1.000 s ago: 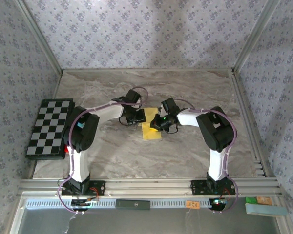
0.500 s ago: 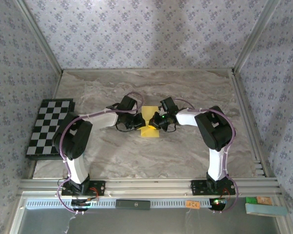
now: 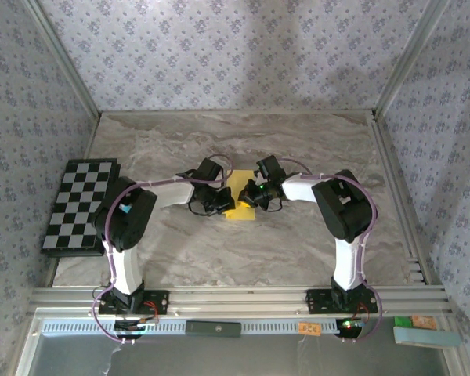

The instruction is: Fold a paper plane with a square sheet of paper (pick it up from the middle)

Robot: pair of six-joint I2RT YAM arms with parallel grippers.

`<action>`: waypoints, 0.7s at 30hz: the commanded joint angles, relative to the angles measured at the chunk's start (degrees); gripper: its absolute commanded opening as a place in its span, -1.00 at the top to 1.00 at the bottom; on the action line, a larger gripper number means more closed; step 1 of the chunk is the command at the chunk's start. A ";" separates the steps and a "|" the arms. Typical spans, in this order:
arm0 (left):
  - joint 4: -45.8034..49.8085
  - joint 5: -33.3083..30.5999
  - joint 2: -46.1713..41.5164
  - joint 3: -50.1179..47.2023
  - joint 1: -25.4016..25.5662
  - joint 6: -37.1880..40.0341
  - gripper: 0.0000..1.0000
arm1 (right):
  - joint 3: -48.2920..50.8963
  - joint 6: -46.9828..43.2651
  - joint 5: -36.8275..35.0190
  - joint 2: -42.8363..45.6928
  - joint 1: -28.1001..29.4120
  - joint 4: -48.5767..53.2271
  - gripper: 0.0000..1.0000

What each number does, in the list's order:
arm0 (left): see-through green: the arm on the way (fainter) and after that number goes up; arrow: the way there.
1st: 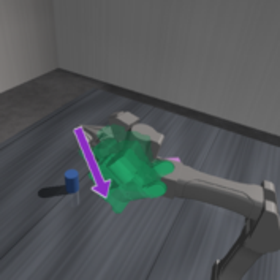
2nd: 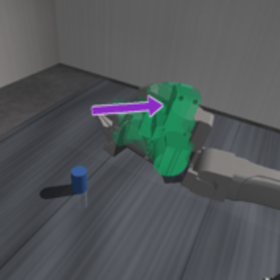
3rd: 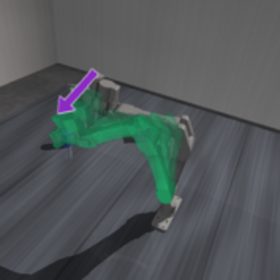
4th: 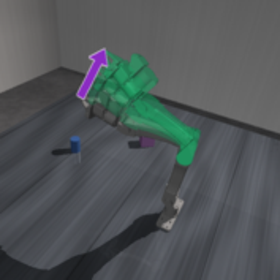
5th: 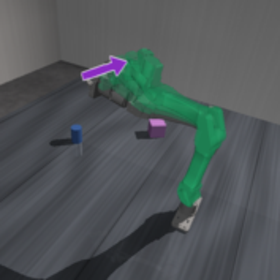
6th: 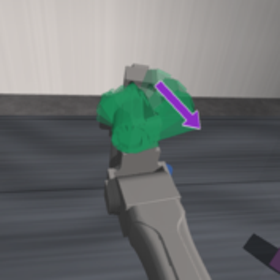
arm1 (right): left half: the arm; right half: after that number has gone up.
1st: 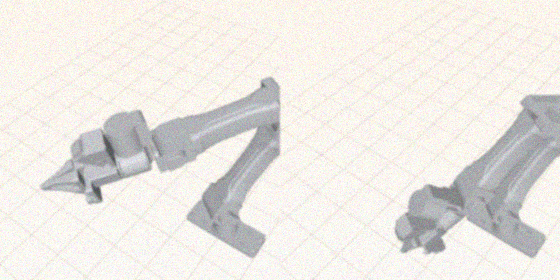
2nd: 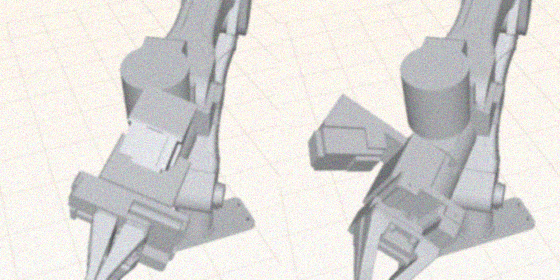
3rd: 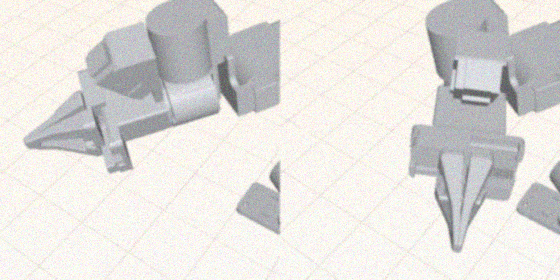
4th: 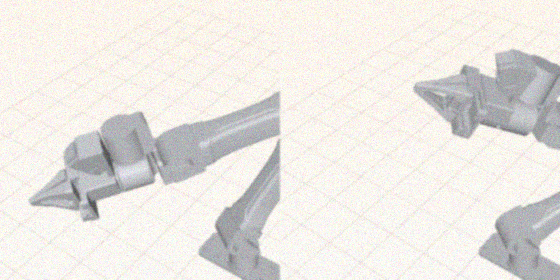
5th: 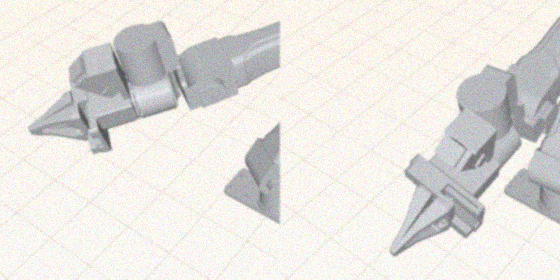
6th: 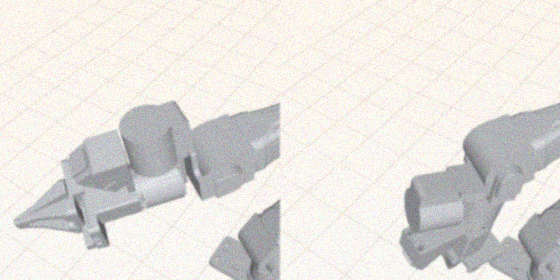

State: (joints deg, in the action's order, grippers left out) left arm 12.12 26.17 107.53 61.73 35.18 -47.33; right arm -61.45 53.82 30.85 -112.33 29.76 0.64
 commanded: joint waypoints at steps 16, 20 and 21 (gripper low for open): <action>4.88 -2.43 1.41 -3.44 0.58 4.14 0.94 | -1.07 -0.84 -4.82 -4.08 0.09 8.97 0.96; 6.88 -3.42 0.32 -5.09 0.59 5.26 0.94 | -1.38 -1.42 -5.24 -4.30 0.07 10.26 0.96; 7.42 -3.78 -0.12 -5.57 0.59 5.53 0.94 | -1.39 -1.60 -5.27 -4.31 0.12 10.53 0.96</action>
State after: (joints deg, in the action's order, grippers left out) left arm 11.40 25.65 107.28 59.61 35.38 -43.83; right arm -63.55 53.45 30.83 -113.10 29.76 3.90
